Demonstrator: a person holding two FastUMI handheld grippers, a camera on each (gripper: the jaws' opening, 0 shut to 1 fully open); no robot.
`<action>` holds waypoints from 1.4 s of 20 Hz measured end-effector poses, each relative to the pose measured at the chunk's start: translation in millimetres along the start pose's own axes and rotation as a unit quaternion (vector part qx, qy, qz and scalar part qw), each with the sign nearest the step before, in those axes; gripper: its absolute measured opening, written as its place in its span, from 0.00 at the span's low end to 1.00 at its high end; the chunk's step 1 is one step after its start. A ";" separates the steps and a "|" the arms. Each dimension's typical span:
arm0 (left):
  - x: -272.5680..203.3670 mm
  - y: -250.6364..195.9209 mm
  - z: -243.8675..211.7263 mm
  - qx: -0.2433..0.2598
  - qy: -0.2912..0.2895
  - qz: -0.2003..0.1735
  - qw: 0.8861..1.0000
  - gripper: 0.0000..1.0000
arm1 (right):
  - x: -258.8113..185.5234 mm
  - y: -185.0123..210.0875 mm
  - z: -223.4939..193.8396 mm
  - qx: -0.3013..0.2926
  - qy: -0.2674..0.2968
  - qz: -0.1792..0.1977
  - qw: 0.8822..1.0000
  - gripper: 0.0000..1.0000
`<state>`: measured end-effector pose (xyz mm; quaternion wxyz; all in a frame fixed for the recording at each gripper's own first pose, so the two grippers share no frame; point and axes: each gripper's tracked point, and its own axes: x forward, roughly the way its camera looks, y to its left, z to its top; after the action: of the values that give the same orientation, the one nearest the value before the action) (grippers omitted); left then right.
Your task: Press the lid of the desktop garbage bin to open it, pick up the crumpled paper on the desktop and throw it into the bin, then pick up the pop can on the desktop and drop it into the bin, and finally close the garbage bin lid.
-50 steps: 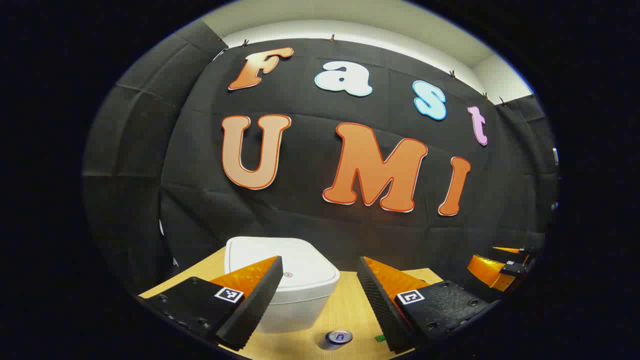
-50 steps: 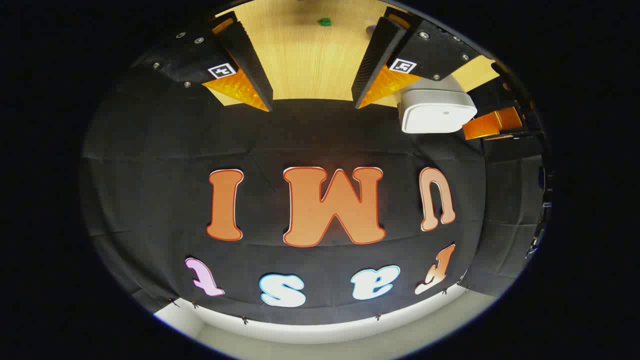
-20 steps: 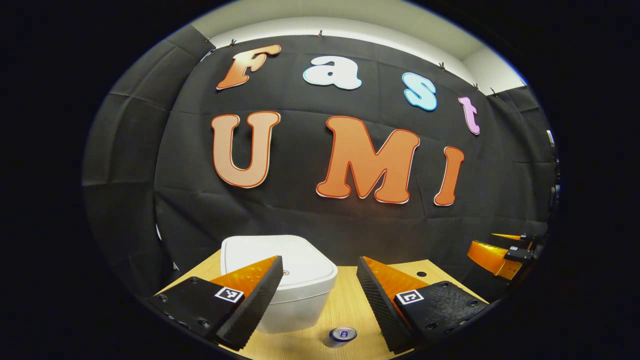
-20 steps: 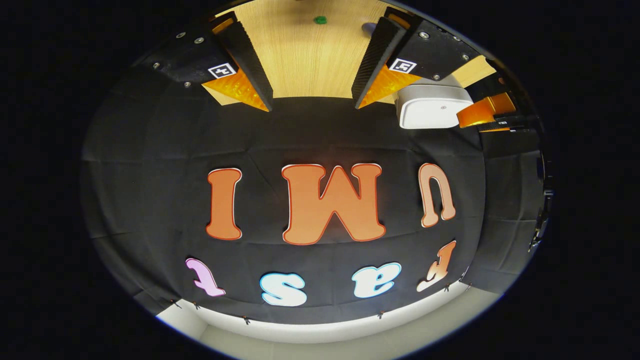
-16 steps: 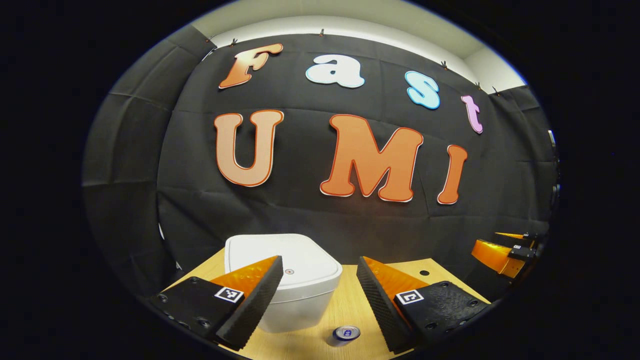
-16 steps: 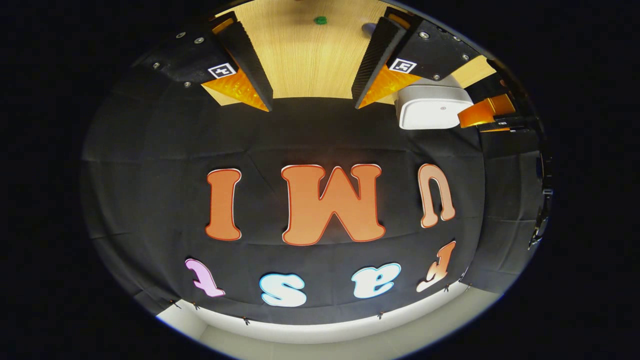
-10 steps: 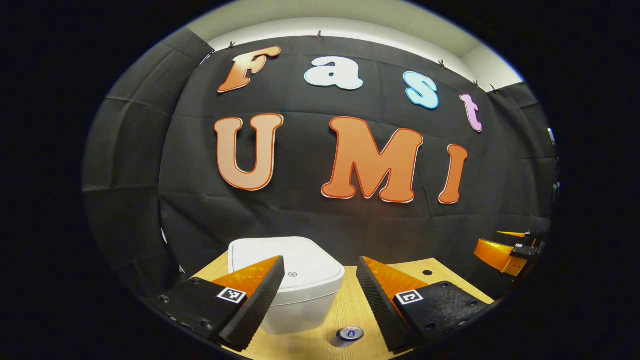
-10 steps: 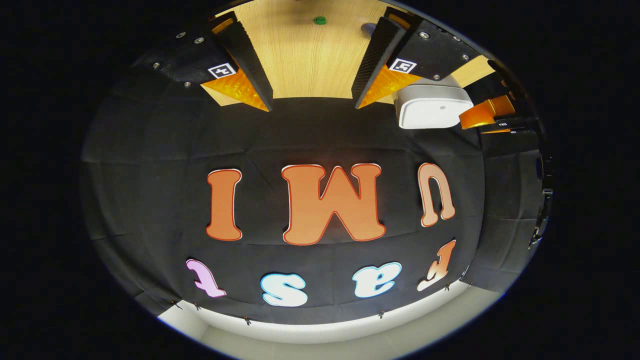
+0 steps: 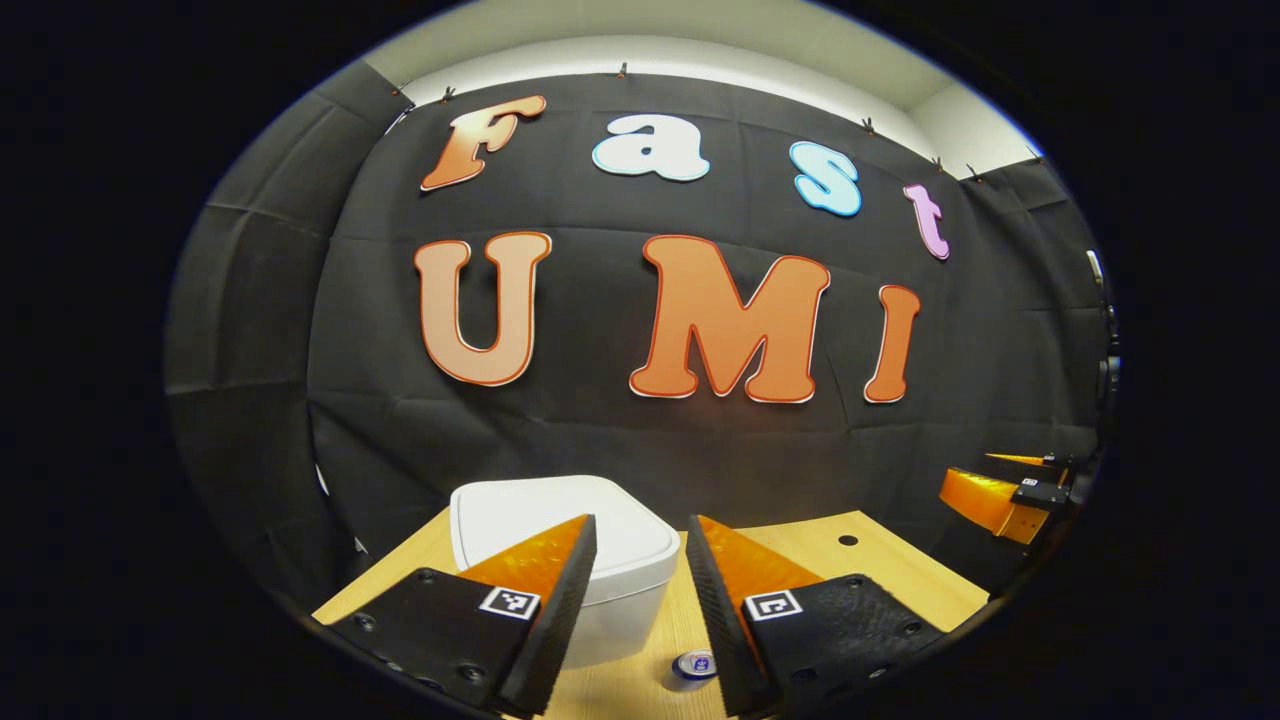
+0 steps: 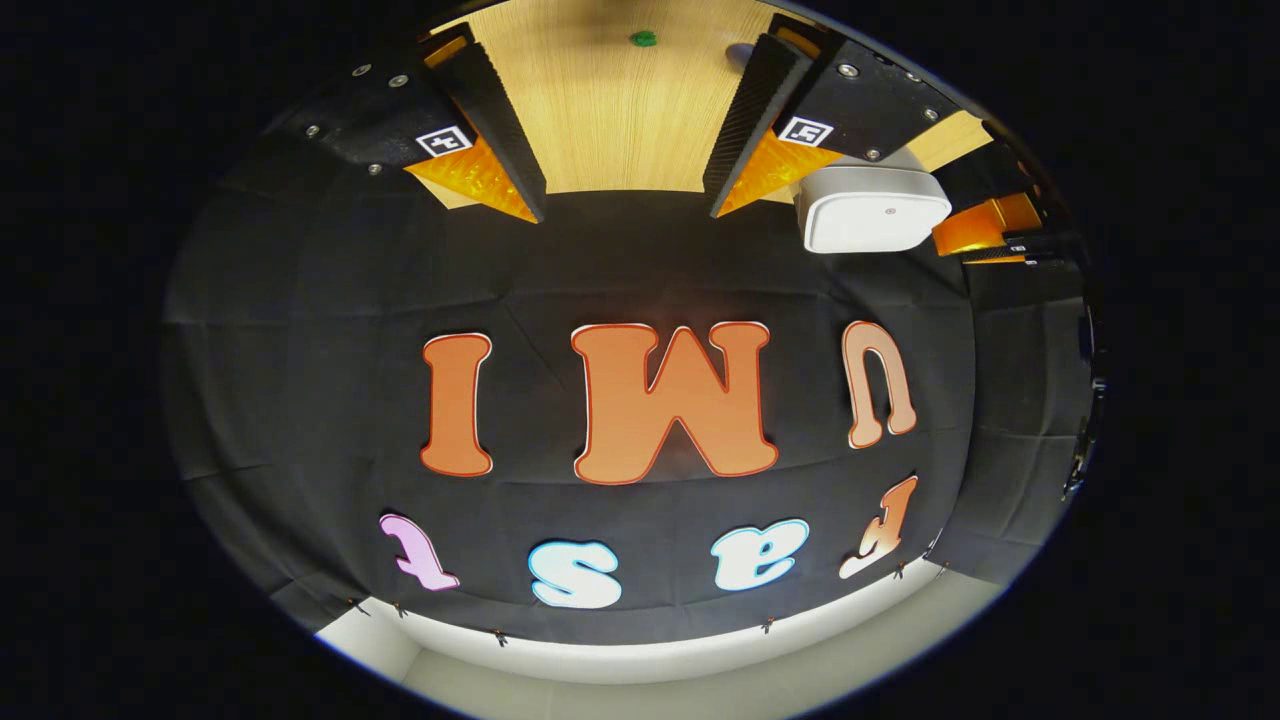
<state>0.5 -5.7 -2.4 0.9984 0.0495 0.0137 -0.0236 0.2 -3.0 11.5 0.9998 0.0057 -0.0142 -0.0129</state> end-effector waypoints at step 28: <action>71.6 67.8 35.4 0.045 0.120 -0.044 0.991 0.00 | 17.9 19.1 1.9 -0.001 0.013 0.033 0.999 0.95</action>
<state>76.1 54.9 37.4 0.9843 0.0959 0.1344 -0.0623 18.6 15.6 14.2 0.9998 0.0049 -0.0018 0.0205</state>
